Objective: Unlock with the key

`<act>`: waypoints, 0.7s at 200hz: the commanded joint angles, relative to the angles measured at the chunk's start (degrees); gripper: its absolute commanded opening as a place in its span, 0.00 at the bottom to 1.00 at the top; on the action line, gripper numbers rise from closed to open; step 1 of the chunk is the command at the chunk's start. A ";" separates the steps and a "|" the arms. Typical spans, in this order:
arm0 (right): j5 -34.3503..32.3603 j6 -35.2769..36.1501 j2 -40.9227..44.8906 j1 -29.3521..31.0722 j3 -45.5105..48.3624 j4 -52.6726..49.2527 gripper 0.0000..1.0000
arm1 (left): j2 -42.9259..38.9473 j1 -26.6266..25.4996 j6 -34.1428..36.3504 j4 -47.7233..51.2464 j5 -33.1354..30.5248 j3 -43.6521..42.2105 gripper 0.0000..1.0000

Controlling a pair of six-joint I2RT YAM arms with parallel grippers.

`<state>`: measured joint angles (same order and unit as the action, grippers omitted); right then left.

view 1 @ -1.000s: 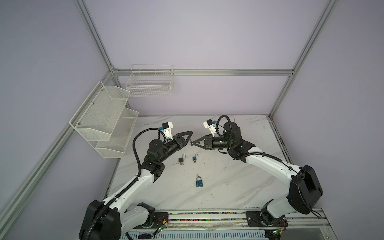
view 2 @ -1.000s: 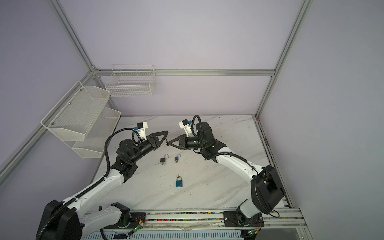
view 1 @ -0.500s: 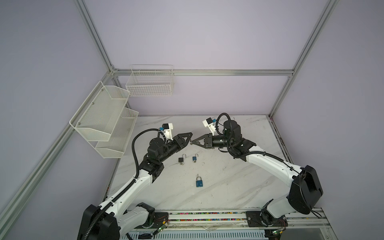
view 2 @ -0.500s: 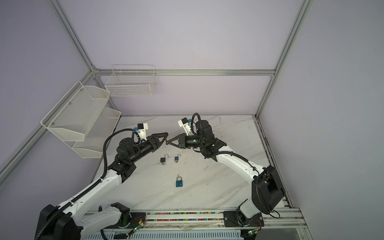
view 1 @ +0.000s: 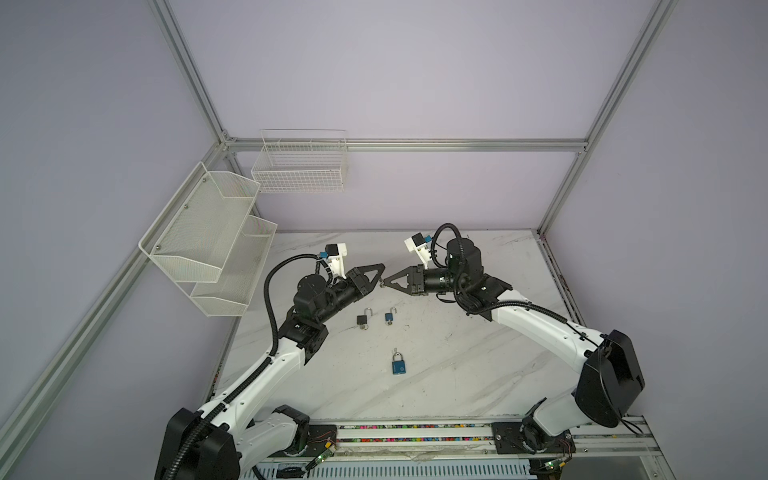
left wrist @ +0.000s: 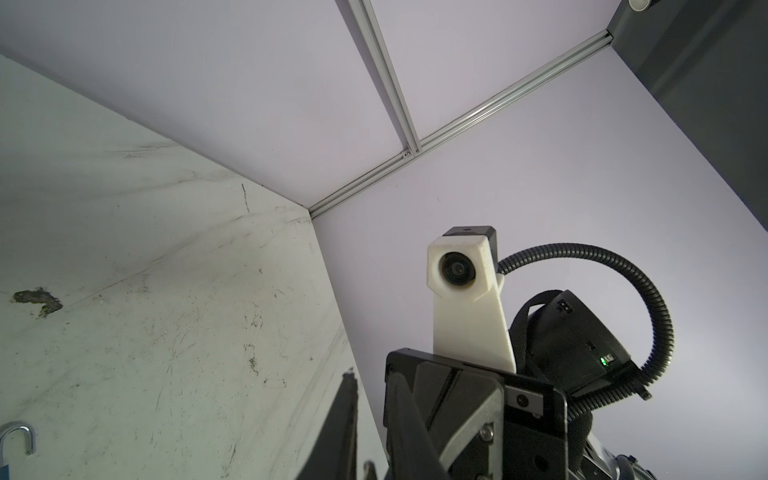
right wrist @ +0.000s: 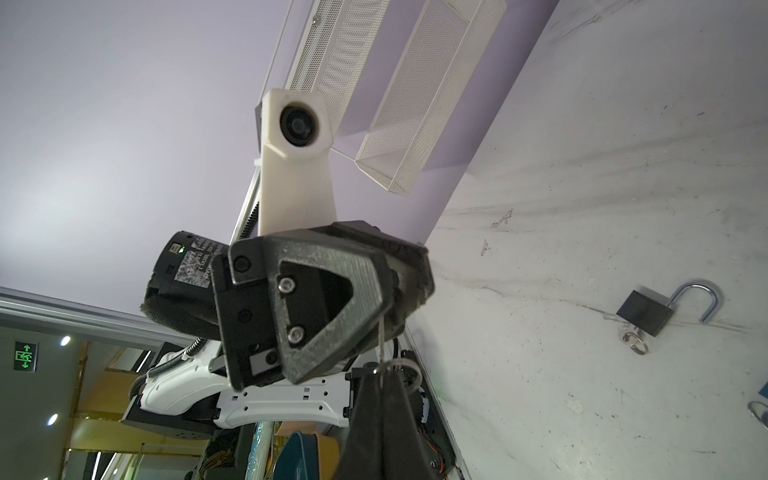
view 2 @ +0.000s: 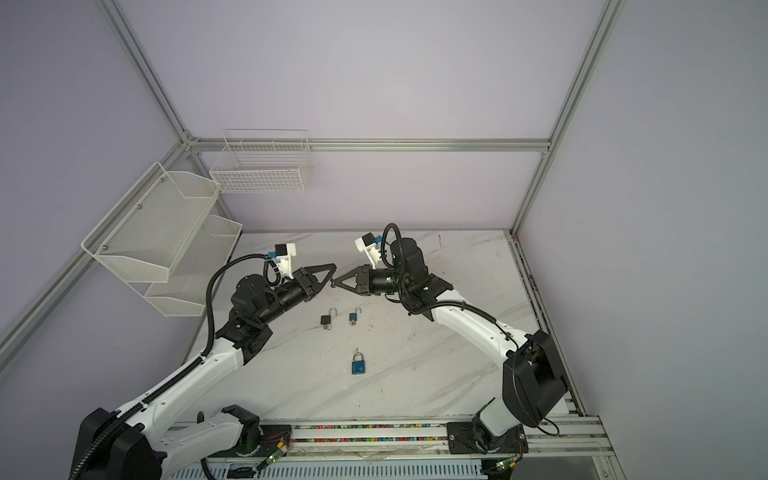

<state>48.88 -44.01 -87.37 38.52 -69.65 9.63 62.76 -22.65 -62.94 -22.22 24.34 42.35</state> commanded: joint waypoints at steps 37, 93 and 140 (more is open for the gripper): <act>-0.39 0.77 -0.46 -0.22 -1.87 0.75 0.00 | -0.35 -0.11 1.26 -1.32 0.75 5.29 0.01; -3.73 1.33 1.97 -0.38 1.45 1.84 0.33 | -1.60 -0.16 3.23 -4.58 -3.00 5.02 0.00; -2.25 -5.95 2.11 -0.29 7.66 17.86 0.45 | -0.58 -1.63 5.66 -7.37 -4.38 5.91 0.00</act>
<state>45.91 -45.39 -86.37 38.50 -64.51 16.01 62.52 -23.24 -60.36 -25.08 21.28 42.35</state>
